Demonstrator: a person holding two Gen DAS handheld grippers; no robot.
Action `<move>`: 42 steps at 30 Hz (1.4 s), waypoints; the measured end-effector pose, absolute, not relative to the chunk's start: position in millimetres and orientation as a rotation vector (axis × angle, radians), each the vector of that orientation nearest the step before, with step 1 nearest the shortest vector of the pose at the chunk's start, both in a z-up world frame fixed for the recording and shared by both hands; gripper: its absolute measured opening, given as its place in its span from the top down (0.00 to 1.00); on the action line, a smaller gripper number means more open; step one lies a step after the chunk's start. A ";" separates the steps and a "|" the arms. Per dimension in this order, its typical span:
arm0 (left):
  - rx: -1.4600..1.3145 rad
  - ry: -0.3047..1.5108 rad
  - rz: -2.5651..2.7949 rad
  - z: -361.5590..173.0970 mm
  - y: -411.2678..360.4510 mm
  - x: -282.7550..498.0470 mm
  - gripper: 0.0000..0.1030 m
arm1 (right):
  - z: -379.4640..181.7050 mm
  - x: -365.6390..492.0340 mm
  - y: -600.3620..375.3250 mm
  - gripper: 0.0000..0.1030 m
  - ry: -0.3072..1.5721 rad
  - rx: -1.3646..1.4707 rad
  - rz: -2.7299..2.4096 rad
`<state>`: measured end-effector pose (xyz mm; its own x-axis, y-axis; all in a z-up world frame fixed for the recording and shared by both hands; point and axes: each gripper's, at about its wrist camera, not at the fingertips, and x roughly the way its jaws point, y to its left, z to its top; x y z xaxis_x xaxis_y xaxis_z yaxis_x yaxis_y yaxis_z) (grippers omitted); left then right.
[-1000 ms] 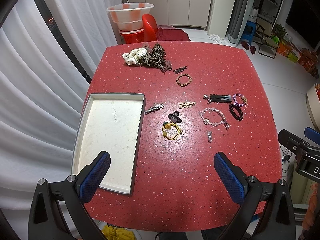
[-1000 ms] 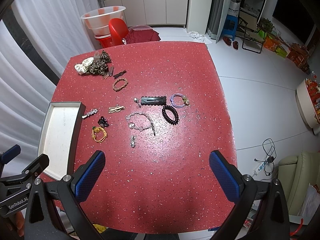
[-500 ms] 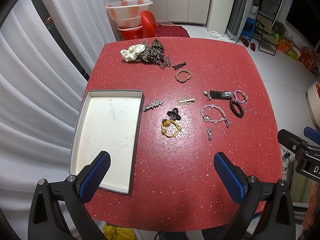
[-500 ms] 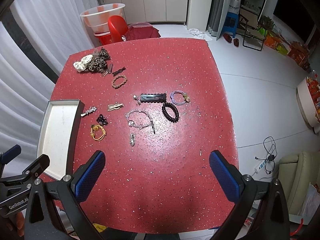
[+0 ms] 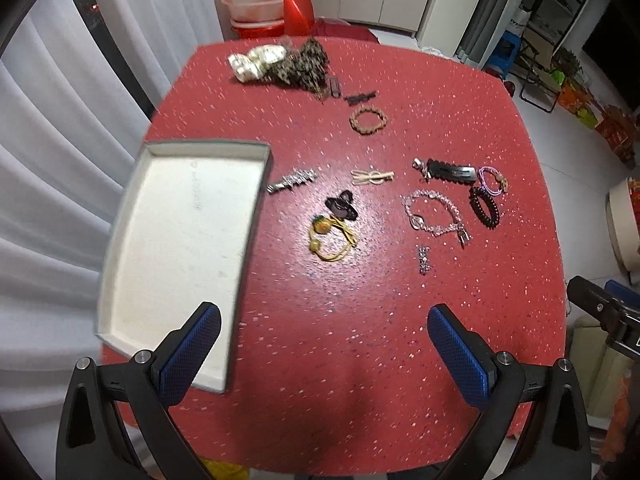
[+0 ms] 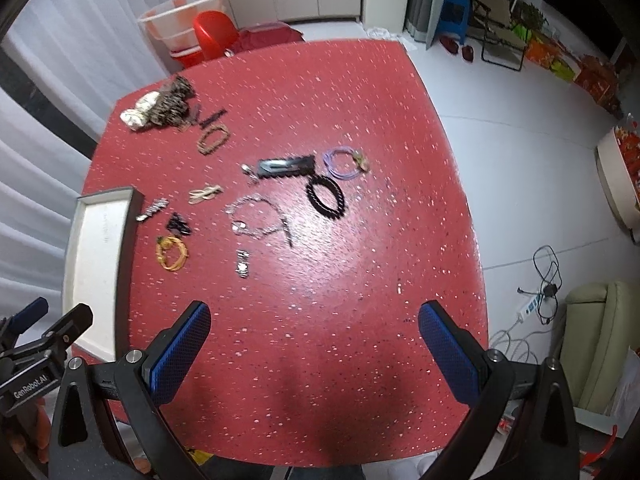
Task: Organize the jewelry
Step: 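Grasp the yellow sunflower hair tie with left tool while right tool grasps black coil tie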
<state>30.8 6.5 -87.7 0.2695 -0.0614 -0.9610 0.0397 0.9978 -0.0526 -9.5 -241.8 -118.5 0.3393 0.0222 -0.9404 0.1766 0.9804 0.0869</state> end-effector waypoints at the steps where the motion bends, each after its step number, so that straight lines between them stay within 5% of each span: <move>1: -0.027 1.305 -0.072 -97.1 4.0 33.4 0.00 | -124.8 -6.9 -245.0 0.00 1.232 0.189 -0.105; 23: -0.098 1.302 0.057 -226.0 -14.1 100.0 0.00 | -248.8 87.8 -296.3 0.00 1.277 0.122 -0.097; 38: -0.092 1.233 0.099 -236.5 -7.0 117.3 0.00 | -269.3 132.2 -268.2 0.02 1.224 -0.001 -0.012; 42: -0.074 1.218 0.071 -230.2 -8.7 109.4 0.15 | -265.3 141.2 -259.8 0.07 1.203 -0.011 -0.001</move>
<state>109.4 -8.7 -230.2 0.3441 0.0155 -0.9388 -0.0944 0.9954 -0.0182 141.2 -259.8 -265.3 0.3600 -0.0064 -0.9329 -0.0054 0.9999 -0.0090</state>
